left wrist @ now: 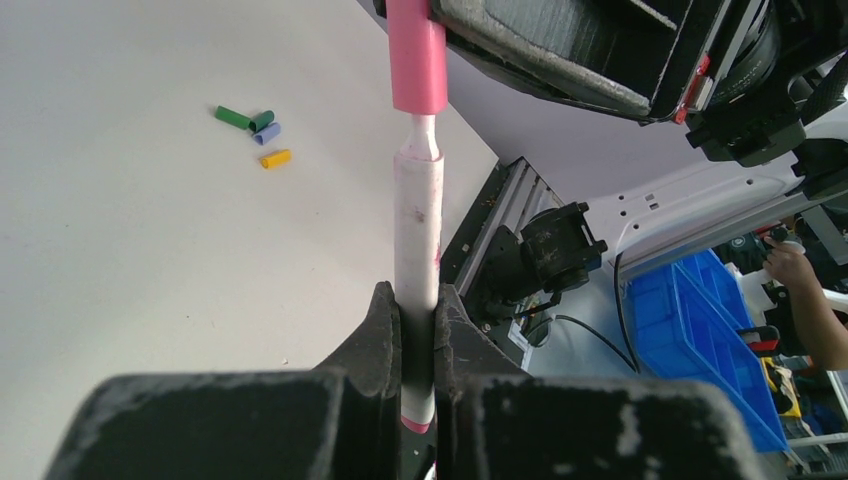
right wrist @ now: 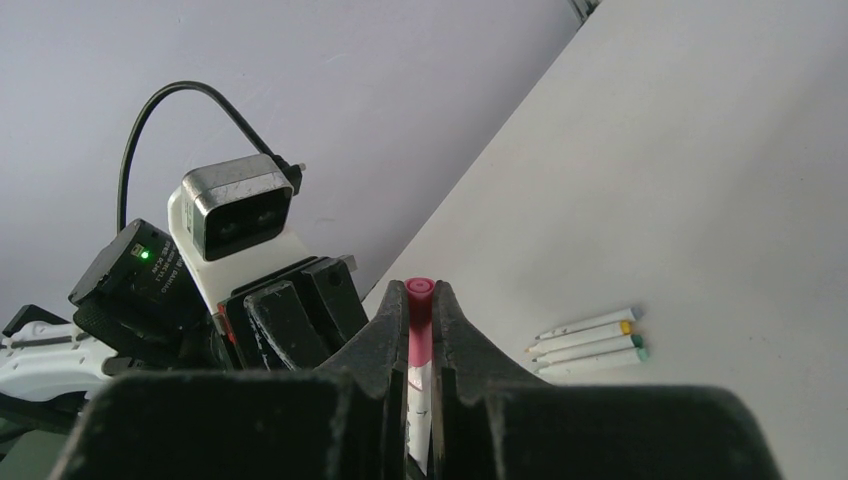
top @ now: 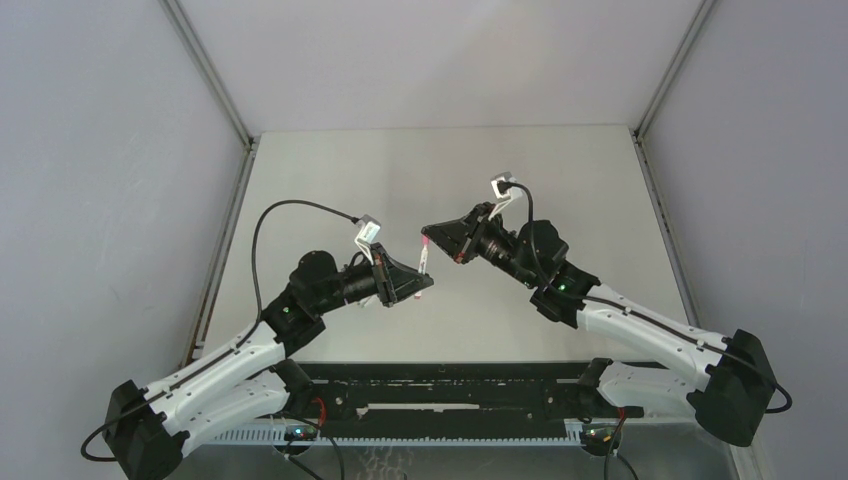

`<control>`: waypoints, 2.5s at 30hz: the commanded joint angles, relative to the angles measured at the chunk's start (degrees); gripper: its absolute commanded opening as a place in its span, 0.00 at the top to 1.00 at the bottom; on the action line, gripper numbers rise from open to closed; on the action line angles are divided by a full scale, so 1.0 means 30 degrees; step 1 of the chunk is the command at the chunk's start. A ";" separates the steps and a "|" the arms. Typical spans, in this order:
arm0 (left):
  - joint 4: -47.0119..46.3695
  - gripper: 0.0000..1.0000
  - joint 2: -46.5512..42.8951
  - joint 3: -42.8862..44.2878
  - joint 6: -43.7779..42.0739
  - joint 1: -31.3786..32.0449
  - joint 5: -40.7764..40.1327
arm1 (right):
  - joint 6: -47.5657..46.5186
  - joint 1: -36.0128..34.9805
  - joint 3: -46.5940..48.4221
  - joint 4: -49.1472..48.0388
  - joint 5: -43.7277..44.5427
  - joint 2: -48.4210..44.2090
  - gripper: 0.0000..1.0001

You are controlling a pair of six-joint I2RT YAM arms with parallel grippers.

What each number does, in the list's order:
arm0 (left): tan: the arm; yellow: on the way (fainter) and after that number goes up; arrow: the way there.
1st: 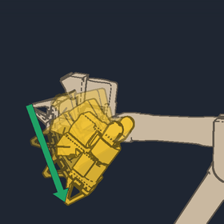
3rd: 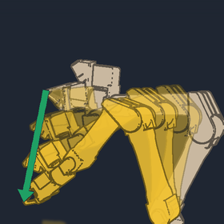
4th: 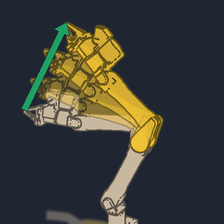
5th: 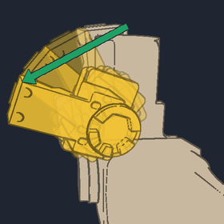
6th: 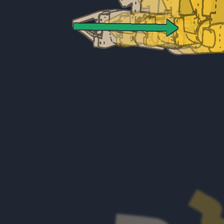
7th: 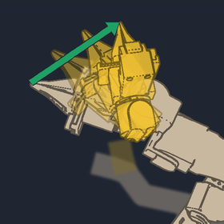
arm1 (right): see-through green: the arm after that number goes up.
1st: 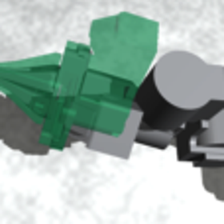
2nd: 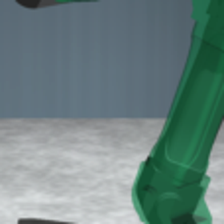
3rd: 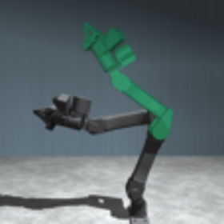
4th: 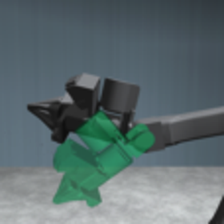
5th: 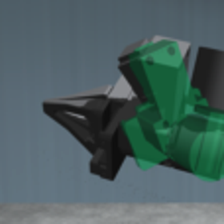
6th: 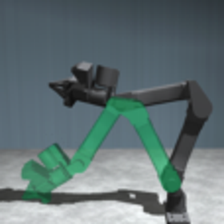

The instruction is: Insert the pens into the pen caps

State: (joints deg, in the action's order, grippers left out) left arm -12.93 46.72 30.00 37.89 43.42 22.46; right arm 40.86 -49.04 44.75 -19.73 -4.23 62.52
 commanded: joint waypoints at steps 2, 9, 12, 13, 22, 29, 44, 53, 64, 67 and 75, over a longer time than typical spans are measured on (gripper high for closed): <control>-0.0636 1.00 -0.0223 0.1412 -0.0329 0.0176 -0.0450 | -0.0301 -0.0293 0.0549 -0.0516 -0.0291 -0.0530 1.00; -0.1631 1.00 -0.0365 0.1411 -0.0171 0.0146 -0.0517 | -0.0231 -0.0408 -0.0073 -0.0895 -0.1073 -0.1007 1.00; -0.2015 1.00 -0.0348 0.1479 -0.0121 0.0146 -0.0455 | -0.0340 -0.0538 -0.0284 -0.0726 -0.1339 -0.1191 1.00; -0.2121 1.00 -0.0358 0.1510 -0.0160 0.0146 -0.0433 | -0.0410 -0.0641 -0.0355 -0.0655 -0.1384 -0.1235 1.00; -0.2590 1.00 -0.0661 0.1611 -0.0896 0.0146 -0.0177 | -0.0195 -0.1451 -0.1199 -0.0124 -0.1193 -0.1465 1.00; -0.1078 1.00 -0.0793 0.1961 -0.3182 0.0146 -0.1067 | -0.0331 -0.2228 -0.1194 0.0649 -0.1299 -0.1483 1.00; 0.1347 1.00 -0.2710 0.2375 -0.4961 0.0140 0.1377 | -0.4033 -0.0748 0.0134 0.3808 -0.4155 -0.5617 0.26; 0.3690 1.00 -0.2642 0.3660 -0.7239 0.0146 0.5370 | -0.2555 0.1609 0.1813 0.1269 -0.9671 -0.4010 0.21; 0.3723 1.00 -0.2690 0.3624 -0.7652 0.0146 0.6166 | -0.2748 0.0031 0.3013 -0.0146 -1.0382 -0.1569 0.39; 0.3723 1.00 -0.2766 0.3600 -0.7649 0.0146 0.6170 | -0.2833 -0.0115 0.3014 0.0143 -1.0283 -0.1404 0.53; 0.3119 1.00 -0.2807 0.3561 -0.7052 0.0146 0.6339 | -0.3526 -0.0520 0.3031 0.1565 -0.9860 -0.1497 1.00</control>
State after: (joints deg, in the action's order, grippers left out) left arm -0.67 38.94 38.00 16.34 43.90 40.16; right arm 32.10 -49.67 51.24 -16.23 -34.20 58.67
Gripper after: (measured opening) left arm 0.075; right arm 0.050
